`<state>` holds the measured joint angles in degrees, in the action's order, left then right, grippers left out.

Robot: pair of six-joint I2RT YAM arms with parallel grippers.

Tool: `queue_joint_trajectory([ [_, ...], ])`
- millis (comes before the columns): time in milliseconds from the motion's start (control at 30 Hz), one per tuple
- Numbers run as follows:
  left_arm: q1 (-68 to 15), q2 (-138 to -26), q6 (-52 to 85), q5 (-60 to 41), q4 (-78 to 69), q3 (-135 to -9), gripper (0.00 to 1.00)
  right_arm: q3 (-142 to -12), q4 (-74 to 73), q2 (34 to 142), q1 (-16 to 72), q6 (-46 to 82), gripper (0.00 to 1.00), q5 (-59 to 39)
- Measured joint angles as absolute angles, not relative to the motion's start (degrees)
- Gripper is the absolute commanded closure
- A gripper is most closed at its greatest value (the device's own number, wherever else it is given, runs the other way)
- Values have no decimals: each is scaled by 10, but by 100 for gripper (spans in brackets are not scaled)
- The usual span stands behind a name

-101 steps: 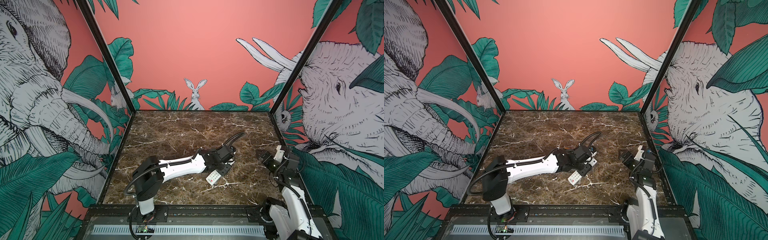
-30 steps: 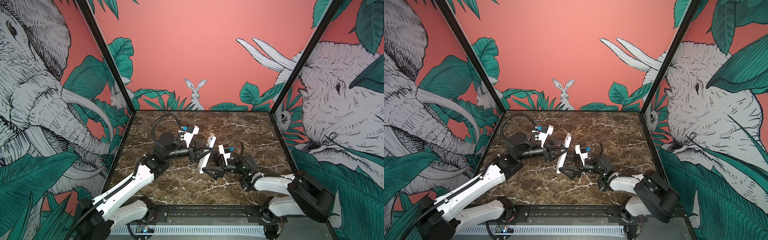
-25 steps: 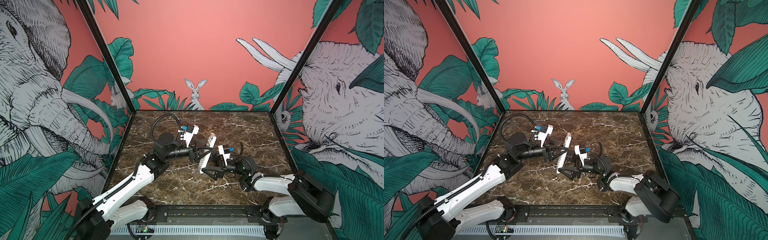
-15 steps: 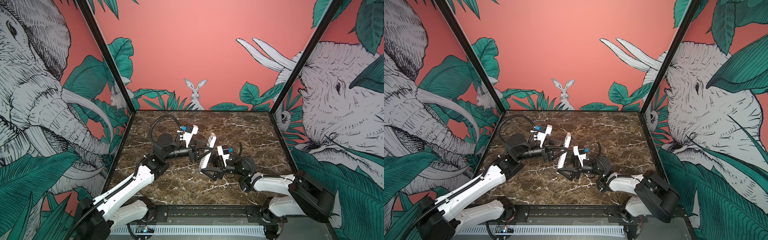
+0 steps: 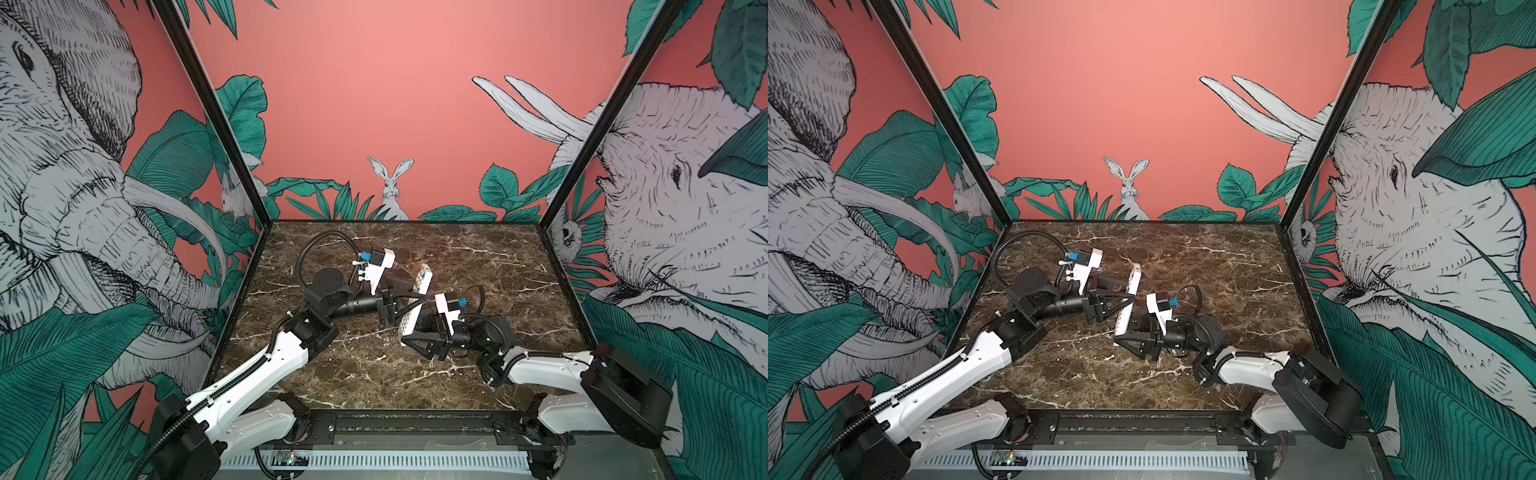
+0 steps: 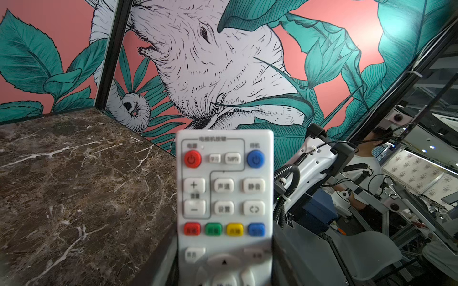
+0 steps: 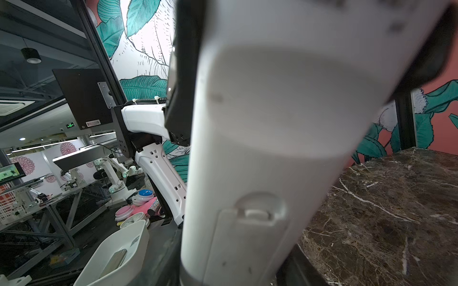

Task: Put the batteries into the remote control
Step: 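Grasp the remote's battery-cover end with the right gripper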

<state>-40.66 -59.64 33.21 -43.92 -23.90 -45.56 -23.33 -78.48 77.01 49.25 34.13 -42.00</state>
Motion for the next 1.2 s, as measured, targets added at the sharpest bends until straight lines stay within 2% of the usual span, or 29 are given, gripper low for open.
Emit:
queue_joint_trajectory([
  [133,-407,-597,326,-440,-247,-456,75,-233,-787,770,493,346,55,-418],
  [300,-407,-597,323,-441,-249,-455,75,-233,-787,770,493,346,70,-415],
  [433,-407,-597,320,-441,-250,-455,71,-233,-786,768,494,345,78,-410],
  [533,-407,-597,317,-441,-249,-455,55,-233,-784,768,494,343,83,-407],
  [700,-407,-591,306,-420,-216,-456,18,-223,-780,768,496,328,87,-379],
  [800,-407,-579,291,-390,-178,-457,1,-214,-770,768,495,315,90,-350],
  [1200,-407,-532,228,-271,-56,-481,3,-216,-561,682,495,231,100,-203],
])
